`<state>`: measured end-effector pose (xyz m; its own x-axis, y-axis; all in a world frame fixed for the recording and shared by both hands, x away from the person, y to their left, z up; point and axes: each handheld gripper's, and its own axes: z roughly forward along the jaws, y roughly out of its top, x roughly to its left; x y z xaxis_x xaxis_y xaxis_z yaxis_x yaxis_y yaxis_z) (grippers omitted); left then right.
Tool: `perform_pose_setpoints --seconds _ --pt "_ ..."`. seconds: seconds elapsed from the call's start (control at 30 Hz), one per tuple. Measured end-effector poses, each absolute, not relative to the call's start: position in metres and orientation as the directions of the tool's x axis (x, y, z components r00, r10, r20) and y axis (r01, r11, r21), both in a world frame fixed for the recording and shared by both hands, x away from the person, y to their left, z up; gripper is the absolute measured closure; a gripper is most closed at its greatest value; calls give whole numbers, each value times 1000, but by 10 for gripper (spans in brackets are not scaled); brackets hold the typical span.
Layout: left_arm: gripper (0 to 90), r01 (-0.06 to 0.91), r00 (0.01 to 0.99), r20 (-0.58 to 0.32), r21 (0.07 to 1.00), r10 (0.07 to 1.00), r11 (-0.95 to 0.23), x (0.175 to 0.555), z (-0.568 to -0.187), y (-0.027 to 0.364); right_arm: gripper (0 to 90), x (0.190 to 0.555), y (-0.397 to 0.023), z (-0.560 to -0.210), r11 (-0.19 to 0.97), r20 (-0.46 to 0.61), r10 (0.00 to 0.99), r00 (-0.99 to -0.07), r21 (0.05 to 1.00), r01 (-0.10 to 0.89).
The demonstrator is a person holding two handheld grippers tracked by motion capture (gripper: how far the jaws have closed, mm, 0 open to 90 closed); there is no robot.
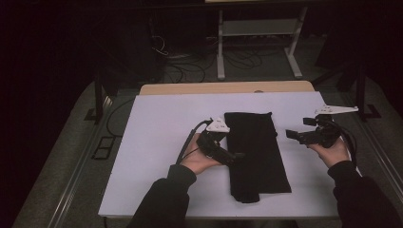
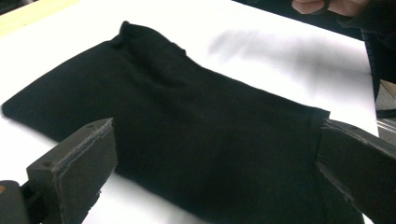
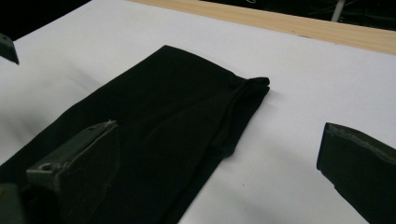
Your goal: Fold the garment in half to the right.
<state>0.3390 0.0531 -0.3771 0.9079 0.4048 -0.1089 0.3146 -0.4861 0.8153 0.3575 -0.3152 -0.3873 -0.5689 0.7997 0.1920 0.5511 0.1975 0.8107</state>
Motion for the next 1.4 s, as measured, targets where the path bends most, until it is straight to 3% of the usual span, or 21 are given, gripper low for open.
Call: perform_pose_setpoints --seconds 1.4 --pt "0 386 815 -119 841 567 -378 325 -391 169 0 313 -336 -395 154 213 809 -548 822 548"
